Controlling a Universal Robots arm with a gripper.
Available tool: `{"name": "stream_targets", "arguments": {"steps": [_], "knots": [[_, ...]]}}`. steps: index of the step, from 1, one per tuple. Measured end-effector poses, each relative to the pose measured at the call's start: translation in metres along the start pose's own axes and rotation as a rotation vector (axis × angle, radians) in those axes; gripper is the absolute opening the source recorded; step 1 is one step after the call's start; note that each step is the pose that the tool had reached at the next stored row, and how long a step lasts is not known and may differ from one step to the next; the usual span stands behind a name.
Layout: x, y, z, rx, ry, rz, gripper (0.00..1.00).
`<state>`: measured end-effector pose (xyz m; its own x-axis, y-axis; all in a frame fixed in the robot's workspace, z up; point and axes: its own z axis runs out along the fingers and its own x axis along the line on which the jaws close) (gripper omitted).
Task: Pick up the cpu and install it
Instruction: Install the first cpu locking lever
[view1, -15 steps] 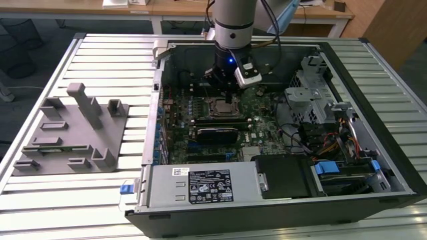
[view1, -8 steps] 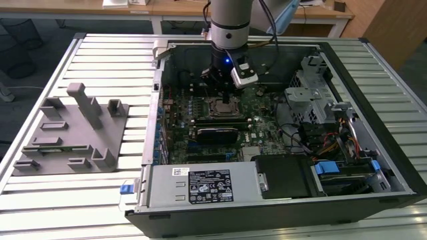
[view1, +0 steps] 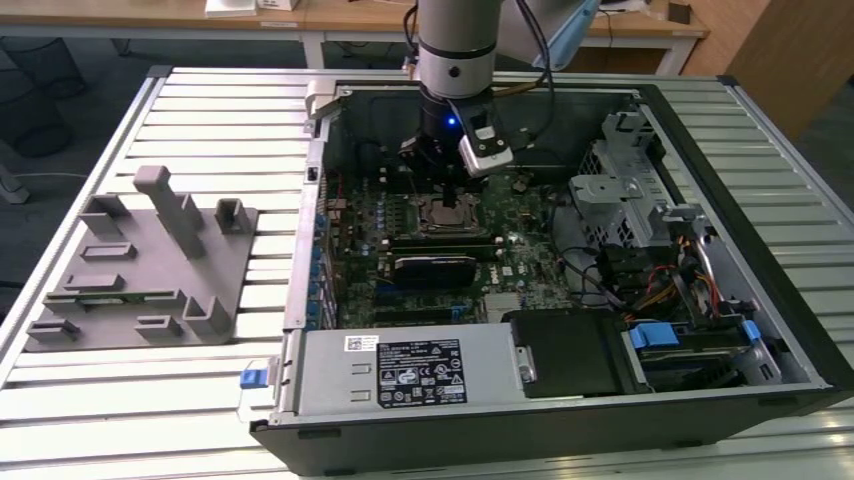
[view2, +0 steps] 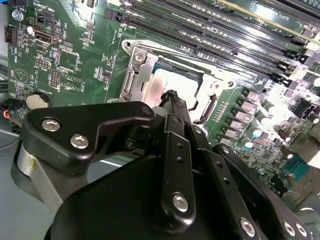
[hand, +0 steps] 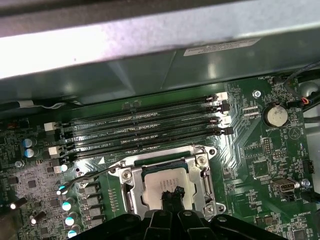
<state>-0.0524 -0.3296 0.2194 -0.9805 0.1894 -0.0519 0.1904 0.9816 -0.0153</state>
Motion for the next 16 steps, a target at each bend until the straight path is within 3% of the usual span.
{"name": "stream_targets", "arguments": {"steps": [9,13,16], "knots": [[0.0011,-0.0003,-0.0001,0.0000,0.0000,0.000,0.11],[0.0074,-0.0015,-0.0004,0.0001,0.0000,0.000,0.11],[0.0162,-0.0032,-0.0008,0.0000,-0.0001,0.000,0.11]]}}
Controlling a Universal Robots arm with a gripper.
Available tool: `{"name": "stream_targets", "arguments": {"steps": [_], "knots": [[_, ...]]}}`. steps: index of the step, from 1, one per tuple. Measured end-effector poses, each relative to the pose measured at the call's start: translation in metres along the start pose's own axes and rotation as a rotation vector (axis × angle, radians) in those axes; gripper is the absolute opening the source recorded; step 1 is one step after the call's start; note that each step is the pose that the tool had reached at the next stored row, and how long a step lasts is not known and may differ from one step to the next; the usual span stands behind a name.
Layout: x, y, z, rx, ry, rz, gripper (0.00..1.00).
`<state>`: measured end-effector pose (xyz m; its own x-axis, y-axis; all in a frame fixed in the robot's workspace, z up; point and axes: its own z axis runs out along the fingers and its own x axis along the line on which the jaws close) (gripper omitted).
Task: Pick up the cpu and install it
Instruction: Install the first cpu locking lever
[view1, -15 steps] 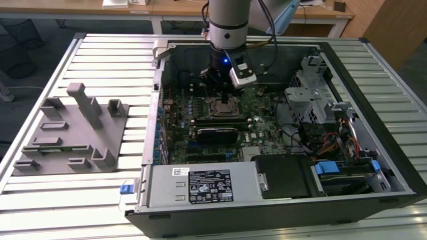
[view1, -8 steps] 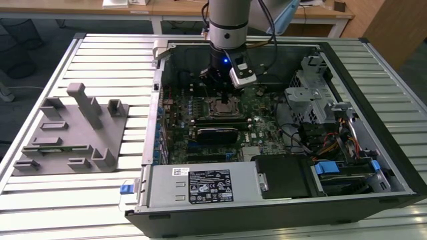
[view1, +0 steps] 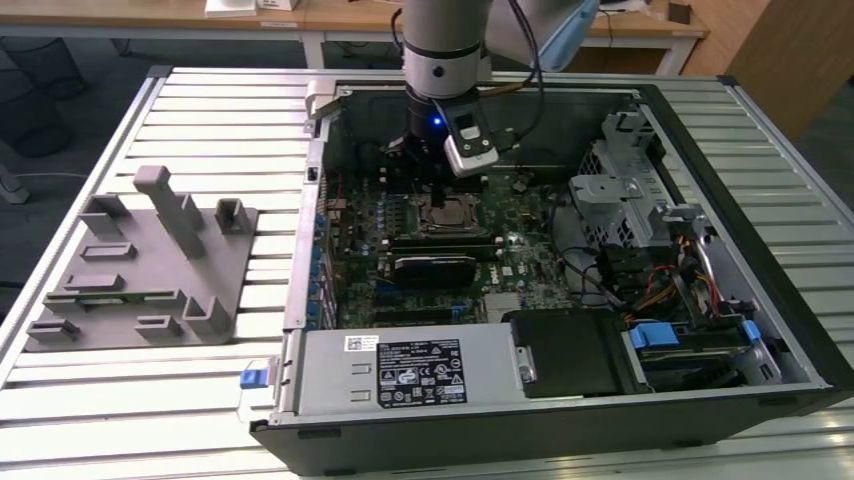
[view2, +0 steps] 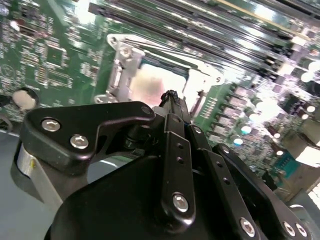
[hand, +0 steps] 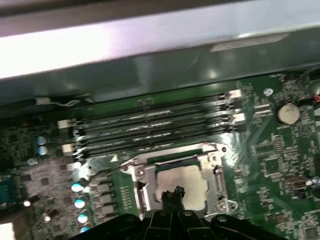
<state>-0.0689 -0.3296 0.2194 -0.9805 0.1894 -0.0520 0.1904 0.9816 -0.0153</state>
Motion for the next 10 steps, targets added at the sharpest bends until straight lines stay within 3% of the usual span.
{"name": "stream_targets", "arguments": {"steps": [4,10], "knots": [[0.0093,-0.0018,-0.0004,-0.0002,-0.0009,0.000,0.11],[0.0099,-0.0020,-0.0042,-0.0002,-0.0013,0.000,0.11]]}}
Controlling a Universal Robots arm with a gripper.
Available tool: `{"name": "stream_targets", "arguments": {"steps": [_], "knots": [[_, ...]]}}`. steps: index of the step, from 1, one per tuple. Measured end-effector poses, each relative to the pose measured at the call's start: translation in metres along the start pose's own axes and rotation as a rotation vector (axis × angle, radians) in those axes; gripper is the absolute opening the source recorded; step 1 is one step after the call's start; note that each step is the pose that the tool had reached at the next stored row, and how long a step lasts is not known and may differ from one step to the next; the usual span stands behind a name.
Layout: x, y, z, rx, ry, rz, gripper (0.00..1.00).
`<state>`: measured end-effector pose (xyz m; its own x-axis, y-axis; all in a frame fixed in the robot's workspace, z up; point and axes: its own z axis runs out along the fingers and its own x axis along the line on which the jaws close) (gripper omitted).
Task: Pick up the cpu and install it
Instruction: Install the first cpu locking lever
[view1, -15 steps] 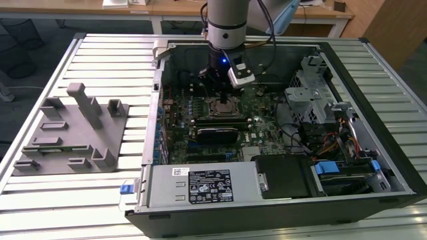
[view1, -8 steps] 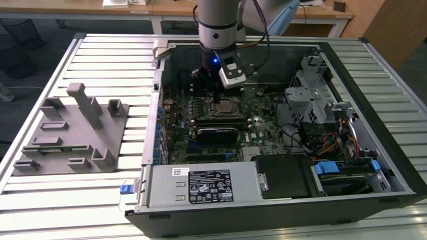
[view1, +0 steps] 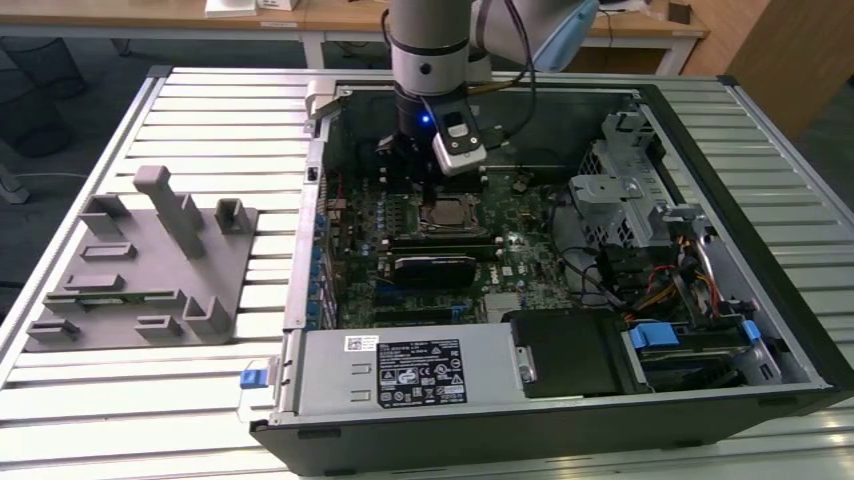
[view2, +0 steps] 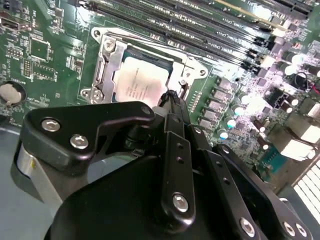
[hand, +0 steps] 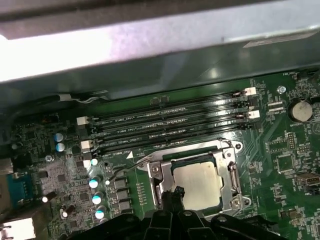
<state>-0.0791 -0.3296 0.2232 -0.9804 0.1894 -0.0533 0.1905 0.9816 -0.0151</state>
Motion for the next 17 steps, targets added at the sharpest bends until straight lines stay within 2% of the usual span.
{"name": "stream_targets", "arguments": {"steps": [7,12,14,17], "knots": [[-0.0007,-0.0002,-0.0134,-0.0003,-0.0010,0.000,0.11],[-0.0003,-0.0003,-0.0148,-0.0019,-0.0010,0.000,0.11],[0.0029,-0.0010,-0.0150,-0.0052,-0.0003,0.000,0.11],[0.0117,-0.0027,-0.0154,-0.0086,0.0004,0.000,0.11]]}}
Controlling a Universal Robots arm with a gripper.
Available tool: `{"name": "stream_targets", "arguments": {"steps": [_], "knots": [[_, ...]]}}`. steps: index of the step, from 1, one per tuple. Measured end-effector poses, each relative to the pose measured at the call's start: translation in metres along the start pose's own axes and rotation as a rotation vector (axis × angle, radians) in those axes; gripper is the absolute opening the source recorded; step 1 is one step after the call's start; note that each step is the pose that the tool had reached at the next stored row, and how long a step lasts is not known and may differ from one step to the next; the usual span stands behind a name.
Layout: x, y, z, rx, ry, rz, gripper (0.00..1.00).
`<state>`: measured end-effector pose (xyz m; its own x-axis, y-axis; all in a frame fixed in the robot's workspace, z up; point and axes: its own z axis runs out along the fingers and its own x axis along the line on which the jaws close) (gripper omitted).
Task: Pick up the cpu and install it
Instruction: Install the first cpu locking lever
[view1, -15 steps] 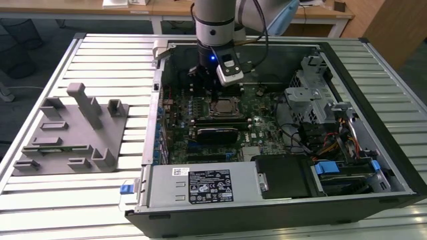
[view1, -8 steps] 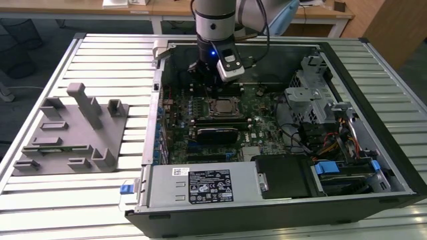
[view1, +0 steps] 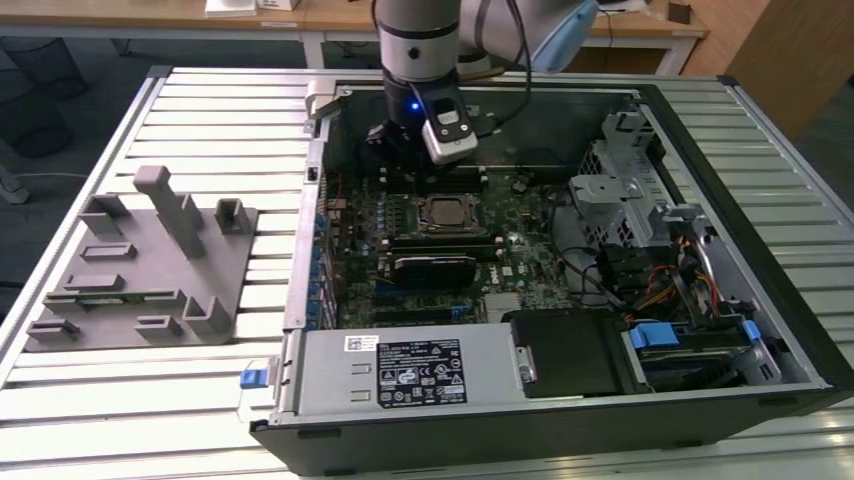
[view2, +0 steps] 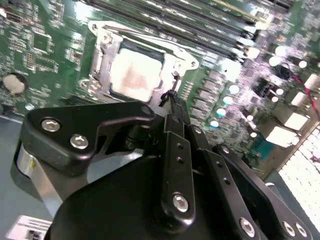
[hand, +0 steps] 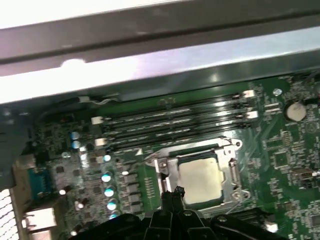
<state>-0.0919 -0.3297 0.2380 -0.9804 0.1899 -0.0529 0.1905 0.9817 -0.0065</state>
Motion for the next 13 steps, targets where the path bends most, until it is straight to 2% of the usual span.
{"name": "stream_targets", "arguments": {"steps": [4,8,10,13], "knots": [[0.0129,-0.0026,-0.0006,-0.0037,0.0006,0.000,0.11],[0.0203,-0.0042,-0.0010,-0.0136,0.0026,0.001,0.11],[0.0226,-0.0049,-0.0011,-0.0252,0.0049,0.001,0.11],[0.0248,-0.0056,-0.0012,-0.0495,0.0095,0.003,0.11]]}}
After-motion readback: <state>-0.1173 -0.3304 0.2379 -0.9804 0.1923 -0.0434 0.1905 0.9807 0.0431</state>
